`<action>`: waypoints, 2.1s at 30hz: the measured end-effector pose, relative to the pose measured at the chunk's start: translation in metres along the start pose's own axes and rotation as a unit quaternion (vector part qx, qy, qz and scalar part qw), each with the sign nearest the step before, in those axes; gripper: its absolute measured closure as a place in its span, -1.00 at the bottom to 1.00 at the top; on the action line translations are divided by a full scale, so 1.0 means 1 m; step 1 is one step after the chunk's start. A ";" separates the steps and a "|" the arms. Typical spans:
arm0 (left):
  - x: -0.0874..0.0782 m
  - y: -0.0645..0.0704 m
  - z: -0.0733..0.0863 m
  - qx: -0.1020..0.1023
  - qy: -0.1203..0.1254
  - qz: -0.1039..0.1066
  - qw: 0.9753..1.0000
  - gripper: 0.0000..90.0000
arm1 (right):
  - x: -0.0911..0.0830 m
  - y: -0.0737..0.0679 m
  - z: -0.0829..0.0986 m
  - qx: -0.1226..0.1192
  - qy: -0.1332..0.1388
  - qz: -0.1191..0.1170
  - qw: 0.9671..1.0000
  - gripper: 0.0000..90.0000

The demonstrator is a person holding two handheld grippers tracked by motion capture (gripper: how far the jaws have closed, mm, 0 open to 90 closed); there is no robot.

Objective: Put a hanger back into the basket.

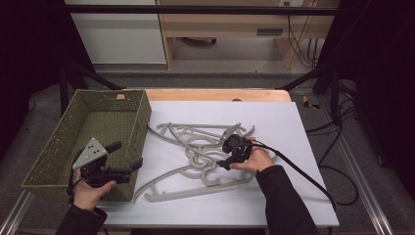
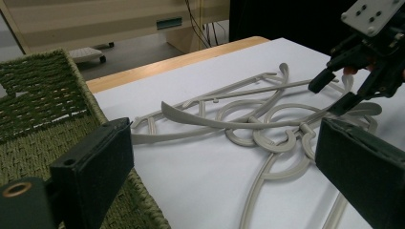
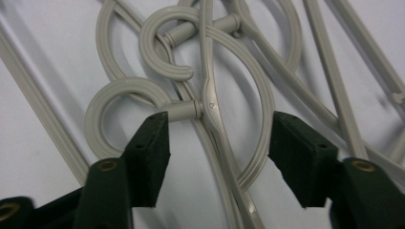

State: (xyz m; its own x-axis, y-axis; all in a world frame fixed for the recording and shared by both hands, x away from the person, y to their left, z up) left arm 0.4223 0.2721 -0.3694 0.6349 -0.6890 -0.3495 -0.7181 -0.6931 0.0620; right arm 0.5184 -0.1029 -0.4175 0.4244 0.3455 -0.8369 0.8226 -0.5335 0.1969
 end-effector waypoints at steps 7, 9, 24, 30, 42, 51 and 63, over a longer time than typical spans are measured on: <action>-0.002 -0.001 0.000 0.000 0.000 0.000 1.000 -0.88 | 0.017 0.003 0.000 -0.016 -0.035 -0.010 0.999 0.35; -0.002 -0.001 0.000 0.000 0.000 0.000 1.000 -0.88 | 0.018 0.003 0.000 -0.014 -0.043 -0.012 0.999 0.38; 0.000 0.000 0.001 0.002 -0.004 0.001 1.000 -0.88 | 0.035 0.008 0.002 -0.034 -0.071 -0.033 0.996 0.68; 0.001 0.000 0.001 0.001 -0.007 0.002 1.000 -0.88 | 0.034 0.009 0.002 -0.027 -0.074 -0.036 0.996 0.68; 0.002 0.000 0.001 0.003 -0.009 0.002 1.000 -0.87 | 0.038 0.012 0.002 -0.032 -0.067 -0.047 0.996 0.77; 0.002 0.000 0.002 0.003 -0.009 0.002 1.000 -0.87 | 0.035 0.017 0.001 -0.006 -0.057 -0.035 0.998 0.83; 0.003 0.001 0.002 0.003 -0.013 0.002 1.000 -0.87 | 0.047 0.014 0.002 -0.011 -0.052 -0.019 0.998 0.75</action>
State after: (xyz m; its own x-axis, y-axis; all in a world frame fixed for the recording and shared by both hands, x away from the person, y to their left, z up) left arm 0.4233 0.2699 -0.3726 0.6241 -0.6867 -0.3728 -0.7230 -0.6884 0.0577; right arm 0.5490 -0.0961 -0.4549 0.3519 0.2817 -0.8926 0.8459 -0.5041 0.1743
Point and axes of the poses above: each handheld gripper's, and its own axes: x roughly forward along the jaws, z roughly out of its underside, y roughly to its right, the point moved 1 cm from there along x, roughly forward along the jaws, and after that the axes turned 8 degrees about z, right-handed, at the moved point
